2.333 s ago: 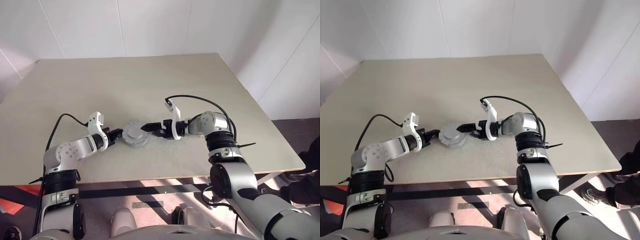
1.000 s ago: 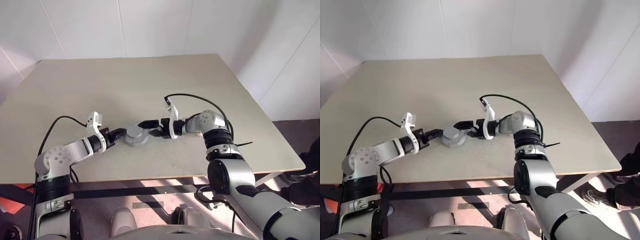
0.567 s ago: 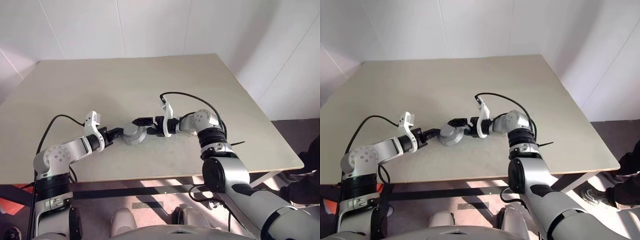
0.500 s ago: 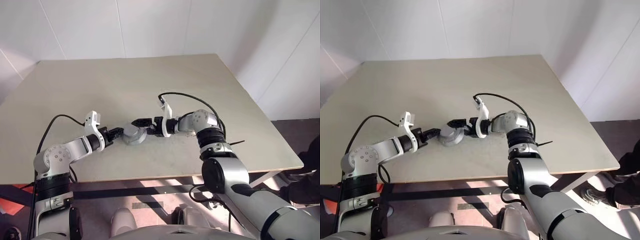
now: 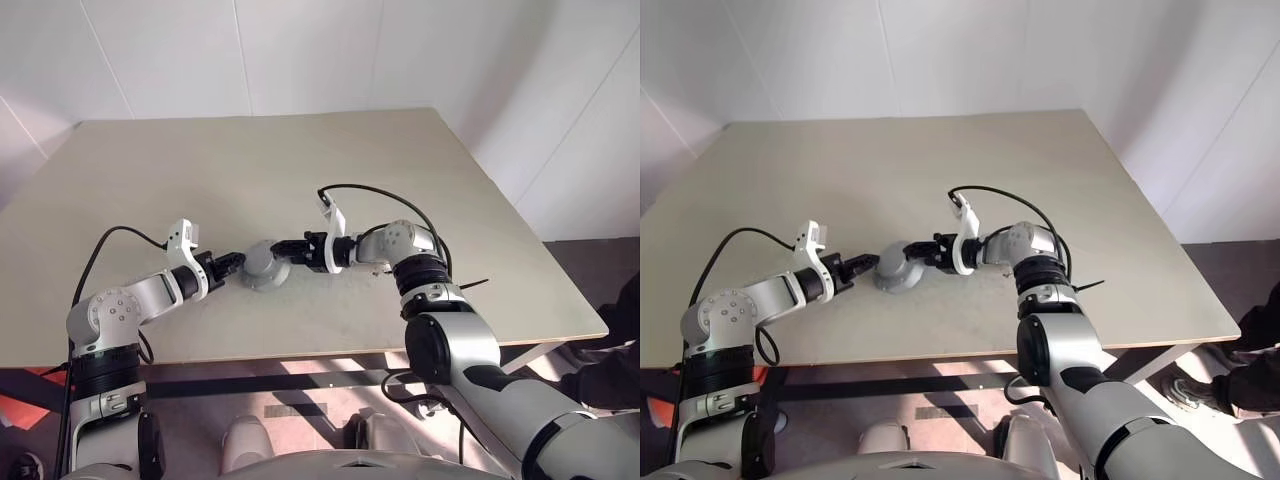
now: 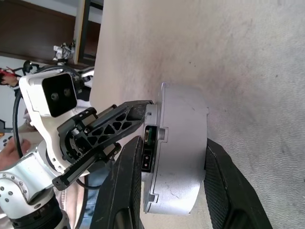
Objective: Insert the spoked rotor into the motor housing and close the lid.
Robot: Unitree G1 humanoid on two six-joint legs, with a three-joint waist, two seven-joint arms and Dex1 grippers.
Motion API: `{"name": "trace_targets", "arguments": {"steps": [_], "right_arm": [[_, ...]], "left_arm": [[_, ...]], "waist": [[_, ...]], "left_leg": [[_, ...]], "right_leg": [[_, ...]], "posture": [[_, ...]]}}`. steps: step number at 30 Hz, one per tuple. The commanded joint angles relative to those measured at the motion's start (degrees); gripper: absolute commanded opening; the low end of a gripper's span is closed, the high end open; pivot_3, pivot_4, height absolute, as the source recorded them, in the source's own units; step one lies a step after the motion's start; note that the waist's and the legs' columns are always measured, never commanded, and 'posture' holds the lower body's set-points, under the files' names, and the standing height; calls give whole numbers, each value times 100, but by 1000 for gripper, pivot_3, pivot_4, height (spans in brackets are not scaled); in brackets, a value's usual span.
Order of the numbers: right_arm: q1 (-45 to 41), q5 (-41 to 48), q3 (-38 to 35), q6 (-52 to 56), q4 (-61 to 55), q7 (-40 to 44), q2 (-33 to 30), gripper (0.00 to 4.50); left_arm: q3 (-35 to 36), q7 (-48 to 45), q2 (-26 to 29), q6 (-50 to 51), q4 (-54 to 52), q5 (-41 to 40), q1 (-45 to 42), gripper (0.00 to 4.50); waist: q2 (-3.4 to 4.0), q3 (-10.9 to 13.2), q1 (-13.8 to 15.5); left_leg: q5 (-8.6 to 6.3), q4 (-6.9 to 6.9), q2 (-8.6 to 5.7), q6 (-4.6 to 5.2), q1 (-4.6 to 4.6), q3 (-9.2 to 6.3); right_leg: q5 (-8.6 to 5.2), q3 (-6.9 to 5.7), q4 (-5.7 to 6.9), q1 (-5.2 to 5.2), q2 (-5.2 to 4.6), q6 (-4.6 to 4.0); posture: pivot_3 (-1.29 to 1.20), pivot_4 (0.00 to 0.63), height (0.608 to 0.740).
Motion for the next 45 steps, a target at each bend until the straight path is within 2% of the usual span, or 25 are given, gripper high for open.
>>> {"name": "trace_targets", "arguments": {"steps": [1, 14, 19, 25, 30, 36, 39, 45], "right_arm": [[-196, 88, 116, -57, -145, 133, 47, 1624], [-143, 113, 295, -209, -330, 283, 20, 1617], [-134, 79, 314, -271, -299, 196, 20, 1162], [-138, 82, 356, -298, -302, 225, 23, 1162], [-275, 241, -39, -269, -90, 14, 33, 1161], [-675, 610, -1003, -532, 618, -529, -77, 1161], [-900, 811, -1502, -751, 1014, -837, -153, 1161], [-1341, 1165, -2106, -1102, 1380, -1157, -179, 1161]], "left_arm": [[-129, -24, -8, 41, 54, 50, -9, 0], [-143, -7, -62, -8, 63, 91, -11, 0], [-126, -12, -80, -34, 39, 101, 3, 0], [-117, -14, -77, -69, 15, 107, 29, 0], [36, -92, -28, -361, -10, 108, -13, 0], [694, -234, -84, -1276, -199, -169, -98, 0], [1037, -322, -180, -1489, -350, -596, -75, 0], [1382, -169, -459, -1677, -428, -1237, 170, 0]], "waist": [[0, 0, 0], [0, 0, 12], [1, 1, 11], [1, 1, 10], [1, 1, 7], [-17, 14, -5], [-17, 14, -1], [-19, 15, -7]], "left_leg": [[0, 1, 0, 0, 0, 0], [0, 3, 0, 1, -2, 0], [-2, 3, -1, 4, 0, -1], [-2, 4, 0, 4, 0, -1], [-2, 4, 0, 5, 0, -1], [4, 7, 3, -5, -29, -2], [6, 16, 3, -7, -86, -3], [-6, 28, 3, 11, -94, -1]], "right_leg": [[0, 1, 1, 0, -1, 0], [0, 0, 1, 0, -1, -1], [0, 1, 4, 0, -1, 0], [-1, 1, 5, 0, -1, 2], [-1, 1, 5, 0, -1, 2], [2, 0, 9, -36, 2, -3], [5, -2, 12, -82, 2, -8], [4, -3, 7, -95, 1, -11]], "posture": [[0, 0, 740], [0, 0, 740], [0, 0, 740], [0, 0, 740], [0, 0, 740], [0, 0, 740], [0, 0, 740], [0, 0, 740]]}}
